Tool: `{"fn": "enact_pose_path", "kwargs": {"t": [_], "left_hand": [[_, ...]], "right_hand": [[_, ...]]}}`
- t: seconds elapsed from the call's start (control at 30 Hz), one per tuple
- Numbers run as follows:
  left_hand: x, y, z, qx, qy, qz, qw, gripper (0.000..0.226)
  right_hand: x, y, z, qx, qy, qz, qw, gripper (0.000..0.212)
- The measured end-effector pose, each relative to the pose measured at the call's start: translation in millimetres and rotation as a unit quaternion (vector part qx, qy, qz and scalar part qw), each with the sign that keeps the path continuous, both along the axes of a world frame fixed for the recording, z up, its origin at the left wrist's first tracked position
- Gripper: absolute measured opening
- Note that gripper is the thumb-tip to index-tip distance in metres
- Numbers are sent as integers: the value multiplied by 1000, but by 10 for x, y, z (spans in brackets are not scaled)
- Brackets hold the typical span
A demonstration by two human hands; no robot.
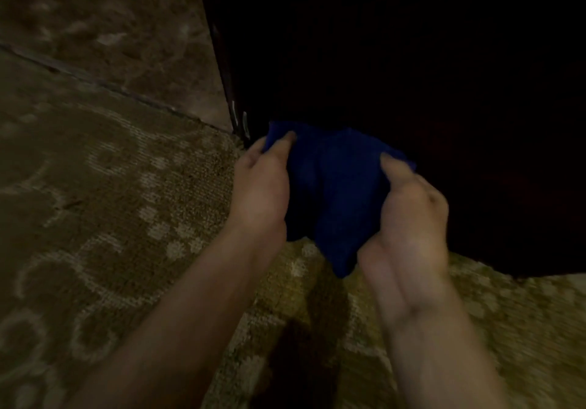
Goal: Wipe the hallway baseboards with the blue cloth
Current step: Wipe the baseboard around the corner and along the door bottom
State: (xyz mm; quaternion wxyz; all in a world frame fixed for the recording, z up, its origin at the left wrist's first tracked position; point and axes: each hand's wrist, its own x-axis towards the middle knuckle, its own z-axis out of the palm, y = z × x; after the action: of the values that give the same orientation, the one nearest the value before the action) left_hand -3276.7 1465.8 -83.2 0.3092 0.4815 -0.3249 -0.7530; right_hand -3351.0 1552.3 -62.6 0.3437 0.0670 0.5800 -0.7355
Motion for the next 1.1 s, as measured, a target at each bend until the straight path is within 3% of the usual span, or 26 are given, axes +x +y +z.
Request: {"fn": "enact_pose_path", "kwargs": {"t": [0.13, 0.23, 0.47, 0.67, 0.83, 0.9, 0.97, 1.1], "left_hand": [[13, 18, -114, 7, -20, 33, 999, 19], [69, 25, -179, 65, -50, 58, 995, 33], [62, 22, -13, -32, 0, 47, 998, 16], [134, 54, -131, 38, -58, 35, 997, 19], [108, -3, 24, -37, -14, 8, 999, 30], [96, 0, 5, -46, -26, 6, 999, 21], [105, 8, -61, -22, -60, 4, 998, 17], [157, -35, -124, 69, -87, 5, 994, 34]], "right_hand": [[118, -183, -153, 51, 21, 2, 998, 18], [204, -302, -309, 86, -35, 6, 996, 14], [55, -169, -65, 26, -2, 0, 1000, 12], [190, -252, -224, 89, -73, 21, 993, 8], [44, -150, -58, 26, -27, 1, 999, 12], [68, -168, -146, 48, -47, 13, 998, 11], [124, -232, -257, 90, -93, 21, 991, 14], [150, -292, -350, 137, -133, 24, 981, 14]]}}
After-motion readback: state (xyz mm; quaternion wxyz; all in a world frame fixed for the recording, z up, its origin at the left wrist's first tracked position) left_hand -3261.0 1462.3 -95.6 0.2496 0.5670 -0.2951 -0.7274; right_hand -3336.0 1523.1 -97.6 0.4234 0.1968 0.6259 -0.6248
